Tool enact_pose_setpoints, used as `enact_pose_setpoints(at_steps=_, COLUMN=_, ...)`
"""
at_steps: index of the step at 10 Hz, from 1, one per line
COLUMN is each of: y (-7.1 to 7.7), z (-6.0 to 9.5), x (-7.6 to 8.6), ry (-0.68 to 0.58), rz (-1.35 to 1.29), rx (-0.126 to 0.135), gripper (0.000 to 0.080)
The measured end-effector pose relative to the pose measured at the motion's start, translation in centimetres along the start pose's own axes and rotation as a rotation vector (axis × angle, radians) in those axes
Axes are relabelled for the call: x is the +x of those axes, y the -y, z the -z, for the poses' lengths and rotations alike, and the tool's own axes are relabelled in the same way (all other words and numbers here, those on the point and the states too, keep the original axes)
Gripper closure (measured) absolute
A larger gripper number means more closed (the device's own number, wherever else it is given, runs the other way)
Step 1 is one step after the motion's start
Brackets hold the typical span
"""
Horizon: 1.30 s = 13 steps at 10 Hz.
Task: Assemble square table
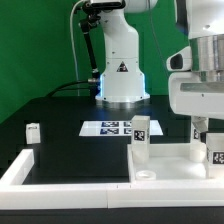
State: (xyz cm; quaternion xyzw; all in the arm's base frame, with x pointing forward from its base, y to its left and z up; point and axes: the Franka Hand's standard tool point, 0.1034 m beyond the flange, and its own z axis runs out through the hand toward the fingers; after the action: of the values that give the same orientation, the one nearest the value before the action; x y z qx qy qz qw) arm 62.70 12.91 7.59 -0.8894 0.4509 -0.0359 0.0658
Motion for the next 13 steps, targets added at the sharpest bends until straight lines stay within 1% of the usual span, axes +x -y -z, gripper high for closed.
enact_pose_setpoints(at_steps=1, y=-0.1, z=0.0, x=0.2, ry=-0.020, rz=0.207, rx=-0.023, gripper=0.0151)
enact_pose_setpoints(at_steps=2, y=-0.4, z=-0.1, x=0.7, ry=-0.029, rz=0.446, rx=-0.040, gripper=0.0151)
enact_pose_setpoints(at_steps=3, y=-0.6, z=-0.1, x=1.5, ry=-0.029, rz=0.584, rx=-0.043, gripper=0.0151)
enact_pose_setpoints(at_steps=5, y=-0.6, z=-0.1, x=1.5, ry=-0.030, rz=0.696, rx=-0.051, gripper=0.0151)
enact_pose_setpoints(at_steps=6, y=-0.6, z=-0.1, x=1.5, ry=-0.030, rz=0.650, rx=-0.049, gripper=0.0151)
enact_pose_setpoints(at_steps=7, y=-0.6, z=-0.1, x=1.5, ry=-0.031, rz=0.650, rx=-0.050, gripper=0.0286)
enact_pose_setpoints(at_steps=8, y=-0.6, z=-0.1, x=1.5, ry=-0.031, rz=0.579, rx=-0.046, gripper=0.0286)
enact_pose_setpoints(at_steps=9, y=-0.6, z=-0.1, x=1.4, ry=-0.032, rz=0.490, rx=-0.044, gripper=0.0425)
enact_pose_setpoints(at_steps=10, y=-0.6, z=-0.1, x=1.5, ry=-0.033, rz=0.425, rx=-0.043, gripper=0.0511)
enact_pose_setpoints(at_steps=12, y=-0.6, z=-0.1, x=1.4, ry=-0.036, rz=0.276, rx=-0.041, gripper=0.0511)
enact_pose_setpoints(at_steps=13, y=-0.7, z=-0.1, x=1.4, ry=-0.043, rz=0.124, rx=-0.042, gripper=0.0511)
